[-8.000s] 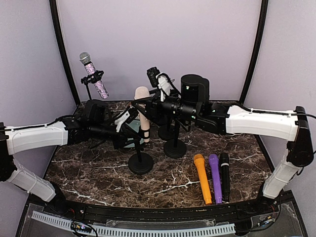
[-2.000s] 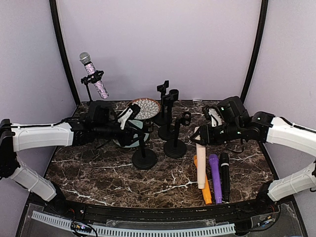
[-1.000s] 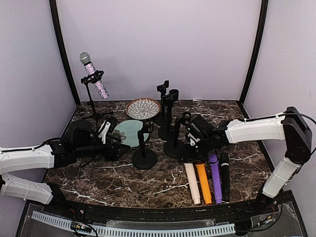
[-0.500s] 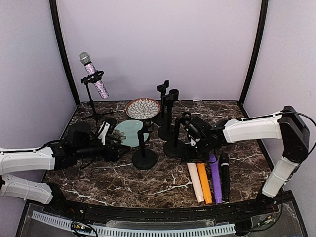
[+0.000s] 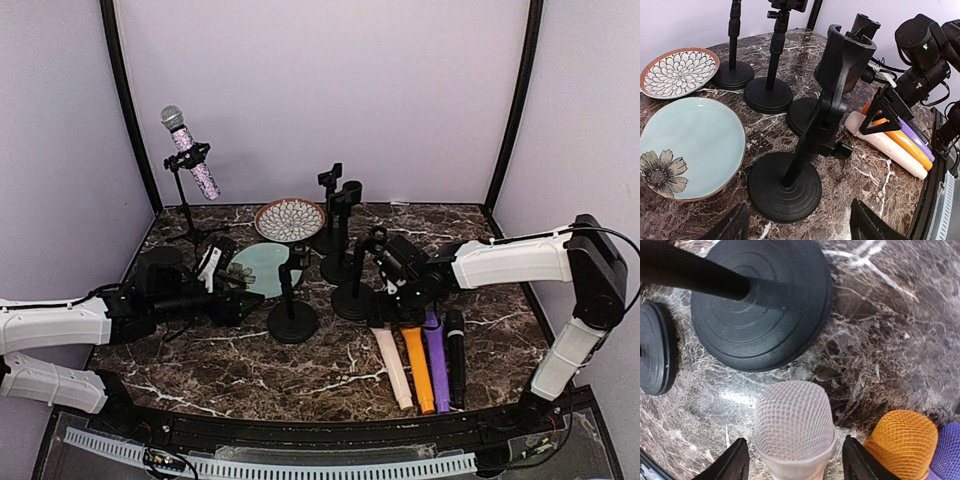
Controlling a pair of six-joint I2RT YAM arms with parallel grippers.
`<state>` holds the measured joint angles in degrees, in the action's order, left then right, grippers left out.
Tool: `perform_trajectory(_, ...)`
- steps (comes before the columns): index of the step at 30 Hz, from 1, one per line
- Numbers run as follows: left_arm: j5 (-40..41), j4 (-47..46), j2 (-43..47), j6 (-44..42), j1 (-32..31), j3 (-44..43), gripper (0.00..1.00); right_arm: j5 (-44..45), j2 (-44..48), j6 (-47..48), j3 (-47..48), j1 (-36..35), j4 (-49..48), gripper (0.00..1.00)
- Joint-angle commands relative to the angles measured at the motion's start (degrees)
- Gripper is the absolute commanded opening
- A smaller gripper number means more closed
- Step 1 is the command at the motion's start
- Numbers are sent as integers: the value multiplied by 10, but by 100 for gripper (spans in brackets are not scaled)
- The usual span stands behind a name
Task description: Remove the microphone from the stand
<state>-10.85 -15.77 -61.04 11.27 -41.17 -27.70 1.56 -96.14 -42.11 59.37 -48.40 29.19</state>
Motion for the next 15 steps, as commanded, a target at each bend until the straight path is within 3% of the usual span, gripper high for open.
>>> perform_trajectory(1,1,-20,13,6,-4,2,71,-2,22,20,9,-4,-26,67)
perform_trajectory(7,26,-18,15,9,-3,0,72,6,64,28,-6,-4,-65,67)
perform_trajectory(15,30,-4,11,44,28,-9,72,31,173,33,-82,18,-197,71)
